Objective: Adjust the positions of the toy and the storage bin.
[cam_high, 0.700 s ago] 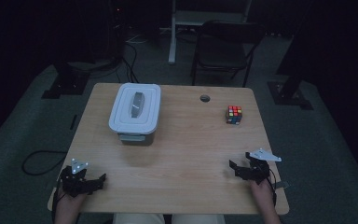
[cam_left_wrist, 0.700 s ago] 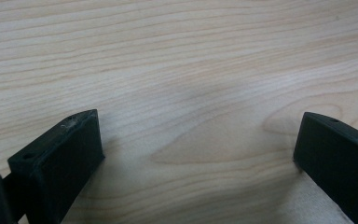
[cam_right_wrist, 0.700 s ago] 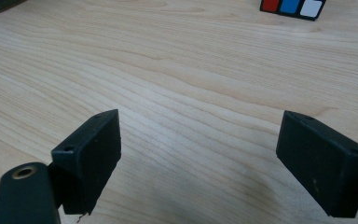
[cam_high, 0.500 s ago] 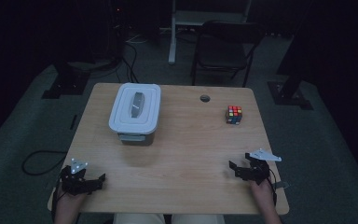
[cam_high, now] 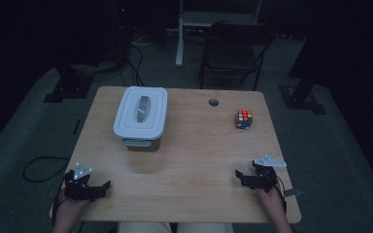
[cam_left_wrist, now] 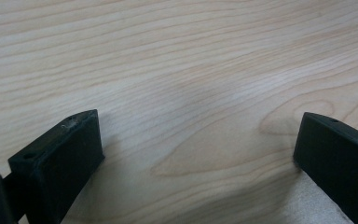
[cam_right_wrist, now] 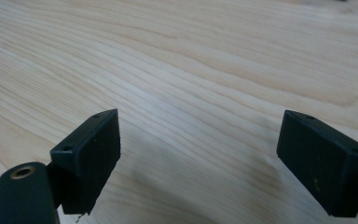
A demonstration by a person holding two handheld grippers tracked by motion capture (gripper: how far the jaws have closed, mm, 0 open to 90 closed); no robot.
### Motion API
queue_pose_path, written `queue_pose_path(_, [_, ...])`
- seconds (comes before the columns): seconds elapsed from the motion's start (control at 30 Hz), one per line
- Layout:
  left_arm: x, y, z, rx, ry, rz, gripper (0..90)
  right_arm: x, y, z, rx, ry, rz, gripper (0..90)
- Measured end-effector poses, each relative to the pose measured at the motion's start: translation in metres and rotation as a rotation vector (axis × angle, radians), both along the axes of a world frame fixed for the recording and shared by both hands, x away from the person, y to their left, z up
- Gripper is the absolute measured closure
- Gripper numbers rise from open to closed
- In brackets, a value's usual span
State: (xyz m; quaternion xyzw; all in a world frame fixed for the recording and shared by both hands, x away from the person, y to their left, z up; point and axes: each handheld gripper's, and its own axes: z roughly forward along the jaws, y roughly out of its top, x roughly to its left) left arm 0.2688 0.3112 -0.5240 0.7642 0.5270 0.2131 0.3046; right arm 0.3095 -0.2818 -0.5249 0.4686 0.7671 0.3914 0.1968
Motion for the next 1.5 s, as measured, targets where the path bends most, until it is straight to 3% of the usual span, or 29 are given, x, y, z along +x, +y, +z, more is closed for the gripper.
queue_pose_path(0.13, [0.005, -0.001, 0.001, -0.008, -0.001, 0.007, 1.8, 0.008, 0.012, 0.001, -0.034, -0.007, 0.042, 13.1])
queue_pose_path(0.27, [0.009, -0.002, 0.003, 0.0, -0.015, 0.005, 1.8, 0.016, 0.023, 0.004, -0.017, -0.004, 0.084, 13.1])
queue_pose_path(0.67, [0.029, -0.005, 0.006, -0.001, -0.032, -0.006, 1.9, 0.038, 0.057, 0.01, 0.001, -0.006, 0.133, 13.5])
queue_pose_path(1.13, [0.062, -0.009, 0.009, -0.038, -0.067, 0.011, 1.8, 0.061, 0.091, 0.008, 0.033, 0.002, 0.211, 13.4])
queue_pose_path(1.37, [0.079, -0.008, 0.004, -0.026, -0.065, 0.035, 1.8, 0.07, 0.112, 0.007, 0.015, 0.005, 0.225, 13.5])
queue_pose_path(1.43, [0.084, -0.01, 0.004, 0.01, -0.071, 0.029, 1.8, 0.072, 0.118, 0.007, 0.024, 0.008, 0.235, 13.4])
queue_pose_path(1.5, [0.09, -0.011, 0.005, 0.006, -0.057, 0.019, 1.8, 0.076, 0.125, 0.006, 0.021, 0.014, 0.243, 13.5])
